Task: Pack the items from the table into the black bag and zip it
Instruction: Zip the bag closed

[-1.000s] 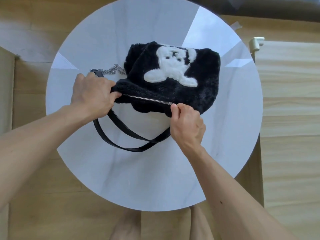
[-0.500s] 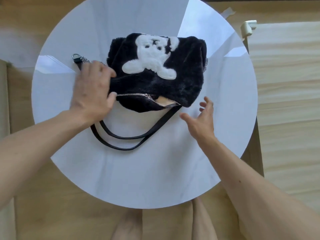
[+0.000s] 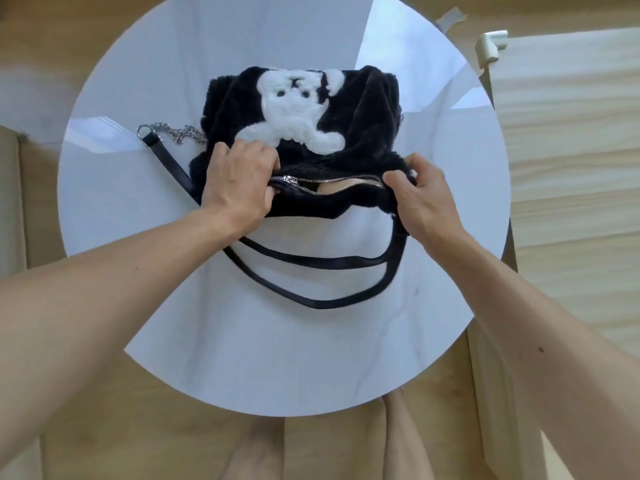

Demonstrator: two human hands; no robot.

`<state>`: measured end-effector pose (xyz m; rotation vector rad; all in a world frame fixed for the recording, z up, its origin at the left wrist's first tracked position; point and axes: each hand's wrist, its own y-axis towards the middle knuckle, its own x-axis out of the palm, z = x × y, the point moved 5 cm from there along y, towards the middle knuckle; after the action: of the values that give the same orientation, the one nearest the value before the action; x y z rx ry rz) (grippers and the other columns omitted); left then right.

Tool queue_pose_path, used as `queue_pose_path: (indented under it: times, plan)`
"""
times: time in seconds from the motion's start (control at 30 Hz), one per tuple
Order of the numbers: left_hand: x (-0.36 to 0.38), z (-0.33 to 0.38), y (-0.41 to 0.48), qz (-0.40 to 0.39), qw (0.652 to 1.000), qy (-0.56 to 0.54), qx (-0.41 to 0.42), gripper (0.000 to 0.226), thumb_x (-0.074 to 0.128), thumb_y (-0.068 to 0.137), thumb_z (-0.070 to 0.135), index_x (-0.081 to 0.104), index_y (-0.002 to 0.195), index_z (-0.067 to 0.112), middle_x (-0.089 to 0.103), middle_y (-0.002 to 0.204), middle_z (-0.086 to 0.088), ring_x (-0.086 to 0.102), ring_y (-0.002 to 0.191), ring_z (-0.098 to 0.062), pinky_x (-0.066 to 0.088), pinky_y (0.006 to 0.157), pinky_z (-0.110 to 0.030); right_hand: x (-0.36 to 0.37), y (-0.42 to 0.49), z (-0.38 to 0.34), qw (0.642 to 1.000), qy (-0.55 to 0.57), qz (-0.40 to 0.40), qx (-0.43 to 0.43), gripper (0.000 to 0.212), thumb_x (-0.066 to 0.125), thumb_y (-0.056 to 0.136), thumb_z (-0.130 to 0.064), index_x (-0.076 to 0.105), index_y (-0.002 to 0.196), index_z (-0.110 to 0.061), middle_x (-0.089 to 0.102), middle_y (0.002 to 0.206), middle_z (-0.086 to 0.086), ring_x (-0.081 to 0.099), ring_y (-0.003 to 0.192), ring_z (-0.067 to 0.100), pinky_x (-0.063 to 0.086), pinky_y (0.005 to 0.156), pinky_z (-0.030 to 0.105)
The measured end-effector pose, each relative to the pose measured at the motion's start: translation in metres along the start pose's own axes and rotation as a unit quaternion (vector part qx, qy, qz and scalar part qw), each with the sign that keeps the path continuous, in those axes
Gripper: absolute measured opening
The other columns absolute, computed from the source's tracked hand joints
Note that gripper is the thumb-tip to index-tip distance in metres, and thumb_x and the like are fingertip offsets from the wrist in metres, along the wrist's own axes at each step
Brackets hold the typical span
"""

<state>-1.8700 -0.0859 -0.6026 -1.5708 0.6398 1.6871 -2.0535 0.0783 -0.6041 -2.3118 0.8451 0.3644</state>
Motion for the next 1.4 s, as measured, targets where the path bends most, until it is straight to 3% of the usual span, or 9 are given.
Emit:
queue_pose_path:
  times: [0.17,0.3,0.37,0.5,0.67,1.0,1.1,1.23,1.4]
  plan:
    - [-0.003,-0.008,0.007,-0.039,0.994,-0.1,-0.01,0.012,0.064,0.081,0.015,0.06,0.092,0.016,0.06,0.092,0.002,0.054,0.096,-0.024,0.034,0.089,-0.041,0.001,-0.005,0.015,0.989,-0.12,0.026,0.081,0.033,0.054,0.091,-0.041,0.049,0.115,-0.02,0.068,0.102,0.002,0.063,0.093,0.027,0.051,0.081,0.041]
    - [-0.001,-0.017,0.006,-0.056,0.987,-0.149,-0.014,0.014,0.064,0.078,0.014,0.055,0.085,0.021,0.055,0.087,0.005,0.051,0.088,-0.02,0.032,0.083,-0.039,0.013,-0.032,-0.023,0.965,-0.141,0.175,-0.136,0.012,0.057,0.089,-0.021,0.055,0.099,-0.015,0.056,0.088,-0.004,0.055,0.086,0.021,0.046,0.083,0.041]
    - [-0.002,-0.017,0.004,-0.05,0.985,-0.165,-0.017,0.017,0.063,0.076,0.012,0.052,0.082,0.022,0.053,0.083,0.006,0.049,0.084,-0.02,0.033,0.082,-0.039,0.036,-0.042,-0.041,0.964,-0.116,0.12,-0.205,0.012,0.056,0.089,-0.022,0.059,0.079,-0.016,0.054,0.073,-0.006,0.053,0.071,0.019,0.047,0.07,0.041]
    - [-0.006,-0.014,0.002,-0.038,0.978,-0.202,-0.018,0.02,0.064,0.073,0.012,0.049,0.08,0.024,0.052,0.079,0.006,0.048,0.079,-0.018,0.044,0.083,-0.048,0.085,-0.037,-0.045,0.956,-0.265,-0.006,-0.123,0.041,0.045,0.096,-0.038,0.047,0.062,-0.015,0.052,0.066,0.004,0.052,0.067,0.034,0.043,0.061,0.039]
    - [-0.007,-0.016,0.001,-0.035,0.971,-0.234,-0.017,0.014,0.065,0.074,0.014,0.054,0.08,0.02,0.056,0.079,0.006,0.051,0.078,-0.021,0.046,0.082,-0.055,0.091,-0.019,-0.058,0.942,-0.306,0.085,-0.104,0.033,0.052,0.094,-0.041,0.065,0.075,-0.018,0.05,0.063,-0.002,0.049,0.063,0.028,0.032,0.06,0.034]
    - [-0.011,-0.017,-0.003,-0.023,0.967,-0.253,-0.023,0.014,0.066,0.075,0.015,0.058,0.086,0.019,0.059,0.083,0.008,0.054,0.078,-0.018,0.047,0.086,-0.051,0.098,-0.019,-0.053,0.986,-0.114,-0.088,-0.085,0.019,0.059,0.088,-0.024,0.071,0.075,-0.028,0.048,0.057,-0.009,0.049,0.061,0.012,0.039,0.056,0.028]
    - [-0.012,-0.014,-0.006,-0.001,0.976,-0.219,-0.004,0.025,0.068,0.076,0.015,0.054,0.096,0.022,0.058,0.085,0.008,0.054,0.081,-0.017,0.042,0.087,-0.044,0.09,-0.025,-0.054,0.972,-0.173,-0.024,-0.158,0.02,0.057,0.093,-0.025,0.074,0.083,-0.022,0.053,0.083,-0.001,0.054,0.083,0.018,0.045,0.073,0.036]
    - [-0.014,-0.007,-0.01,0.015,0.985,-0.167,0.046,0.028,0.067,0.076,0.015,0.053,0.099,0.022,0.055,0.083,0.006,0.053,0.078,-0.017,0.04,0.081,-0.039,0.081,-0.034,-0.07,0.929,-0.259,0.072,-0.254,0.021,0.052,0.093,-0.021,0.07,0.083,-0.016,0.061,0.081,0.0,0.055,0.078,0.022,0.042,0.068,0.035]
    - [-0.015,-0.007,-0.011,0.03,0.987,-0.154,0.026,0.018,0.059,0.077,0.012,0.057,0.094,0.018,0.057,0.081,0.004,0.054,0.082,-0.02,0.039,0.081,-0.038,0.095,-0.02,-0.054,0.962,-0.24,-0.062,-0.118,0.018,0.059,0.088,-0.029,0.068,0.075,-0.021,0.068,0.072,-0.002,0.062,0.069,0.021,0.053,0.063,0.036]
